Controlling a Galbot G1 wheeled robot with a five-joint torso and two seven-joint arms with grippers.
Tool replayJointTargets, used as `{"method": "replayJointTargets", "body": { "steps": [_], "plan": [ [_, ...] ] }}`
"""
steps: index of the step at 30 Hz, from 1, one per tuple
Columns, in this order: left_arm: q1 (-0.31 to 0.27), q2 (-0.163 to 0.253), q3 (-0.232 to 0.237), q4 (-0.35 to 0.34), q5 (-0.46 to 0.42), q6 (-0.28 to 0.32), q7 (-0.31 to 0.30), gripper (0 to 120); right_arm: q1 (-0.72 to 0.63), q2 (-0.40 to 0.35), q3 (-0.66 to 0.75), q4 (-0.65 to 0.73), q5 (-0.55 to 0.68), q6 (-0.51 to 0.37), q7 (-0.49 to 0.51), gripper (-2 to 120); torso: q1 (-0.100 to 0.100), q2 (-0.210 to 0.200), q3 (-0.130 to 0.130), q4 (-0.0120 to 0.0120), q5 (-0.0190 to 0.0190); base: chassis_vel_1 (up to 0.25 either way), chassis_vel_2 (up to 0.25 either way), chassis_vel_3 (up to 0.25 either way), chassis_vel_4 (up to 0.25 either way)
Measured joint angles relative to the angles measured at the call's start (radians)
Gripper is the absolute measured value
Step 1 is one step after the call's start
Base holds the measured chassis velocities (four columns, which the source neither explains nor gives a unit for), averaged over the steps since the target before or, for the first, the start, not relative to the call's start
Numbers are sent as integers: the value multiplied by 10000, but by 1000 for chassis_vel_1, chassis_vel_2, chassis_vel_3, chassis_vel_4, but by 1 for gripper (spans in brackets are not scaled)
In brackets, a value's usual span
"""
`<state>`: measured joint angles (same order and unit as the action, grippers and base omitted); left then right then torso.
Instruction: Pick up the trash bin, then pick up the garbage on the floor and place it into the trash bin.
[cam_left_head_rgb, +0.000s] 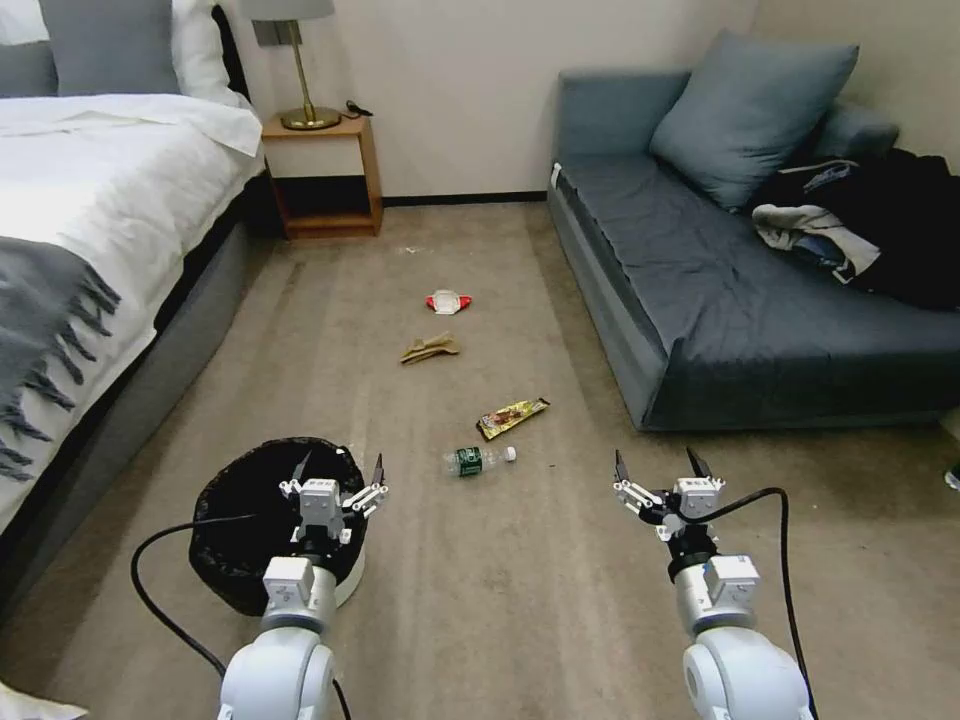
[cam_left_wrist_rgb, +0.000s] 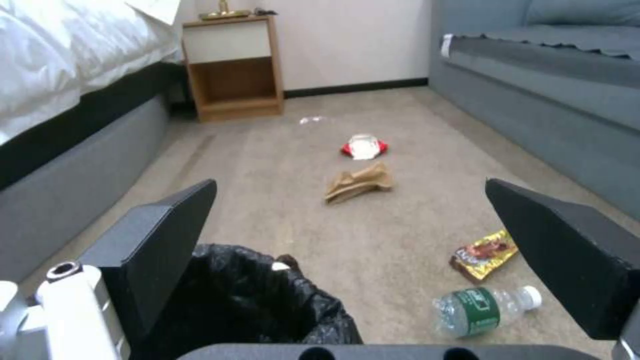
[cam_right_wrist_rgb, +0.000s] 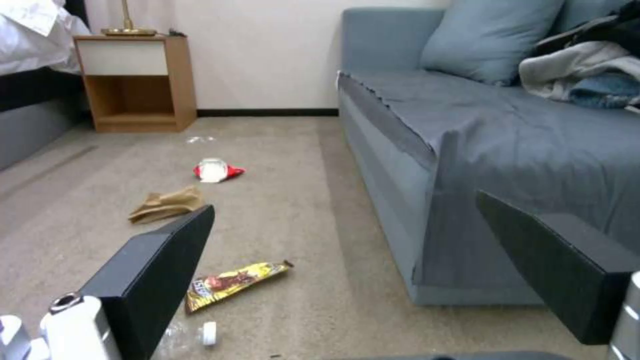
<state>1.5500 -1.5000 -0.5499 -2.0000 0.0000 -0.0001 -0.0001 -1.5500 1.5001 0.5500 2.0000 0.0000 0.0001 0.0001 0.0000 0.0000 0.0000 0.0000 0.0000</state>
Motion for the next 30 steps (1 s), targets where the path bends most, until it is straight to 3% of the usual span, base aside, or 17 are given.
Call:
{"method": "replayJointTargets", "body": {
  "steps": [21,30],
  "plan": [
    [58,45,-24,-69,-81,71,-29,100,-72,-71,-8,70,66,-97,-39,100,0,0,0,-1,0,0,0,0,0],
    [1378,1064,-767,-1614,-2096,1625,-838,100,-1719,-1676,-150,1998,1424,-2422,-1131,100,0,0,0,1,-1,0,0,0,0]
  ]
}}
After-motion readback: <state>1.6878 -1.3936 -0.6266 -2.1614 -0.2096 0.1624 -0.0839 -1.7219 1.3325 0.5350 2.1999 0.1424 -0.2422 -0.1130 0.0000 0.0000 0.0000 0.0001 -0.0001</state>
